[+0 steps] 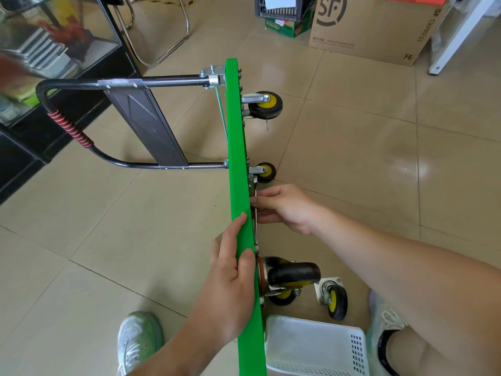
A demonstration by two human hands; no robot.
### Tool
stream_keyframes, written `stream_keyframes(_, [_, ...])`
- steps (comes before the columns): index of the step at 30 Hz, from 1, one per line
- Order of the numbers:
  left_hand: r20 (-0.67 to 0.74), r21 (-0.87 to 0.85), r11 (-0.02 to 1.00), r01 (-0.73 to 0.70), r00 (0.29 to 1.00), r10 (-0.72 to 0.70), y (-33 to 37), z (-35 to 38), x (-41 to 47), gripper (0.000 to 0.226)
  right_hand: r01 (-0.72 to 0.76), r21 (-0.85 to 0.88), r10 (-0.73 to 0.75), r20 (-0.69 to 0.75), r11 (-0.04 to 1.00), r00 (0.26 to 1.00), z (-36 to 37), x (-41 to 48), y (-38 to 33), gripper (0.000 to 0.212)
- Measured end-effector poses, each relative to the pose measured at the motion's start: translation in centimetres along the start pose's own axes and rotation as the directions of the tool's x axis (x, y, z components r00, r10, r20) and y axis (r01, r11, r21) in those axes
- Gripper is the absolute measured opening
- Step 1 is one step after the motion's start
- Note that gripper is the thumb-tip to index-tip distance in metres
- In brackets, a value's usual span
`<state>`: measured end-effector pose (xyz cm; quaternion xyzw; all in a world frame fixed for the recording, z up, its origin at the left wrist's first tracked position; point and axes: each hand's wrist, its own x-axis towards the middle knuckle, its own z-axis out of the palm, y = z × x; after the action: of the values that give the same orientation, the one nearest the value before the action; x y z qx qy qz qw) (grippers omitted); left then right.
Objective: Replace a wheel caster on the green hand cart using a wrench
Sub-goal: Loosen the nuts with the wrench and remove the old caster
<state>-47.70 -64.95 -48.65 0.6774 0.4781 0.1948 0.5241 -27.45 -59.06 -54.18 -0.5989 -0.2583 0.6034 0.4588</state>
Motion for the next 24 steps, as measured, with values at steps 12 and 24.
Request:
stream_keyframes(12, [-0.006, 0.002, 1.000, -0.005, 1.000, 0.005, 0.0, 0.2, 0.0, 0.051, 0.133, -0.051, -0.134, -0.001, 0.990, 0.991, 0.8, -5.1, -1.6, 0.018])
stream_keyframes(24, [-0.034, 0.020, 1.000, -0.023, 0.999, 0.024, 0.3, 0.4, -0.2, 0.050, 0.295, -0.044, -0.298, -0.109, 0.955, 0.948, 0.4, -9.4, -1.1, 0.022])
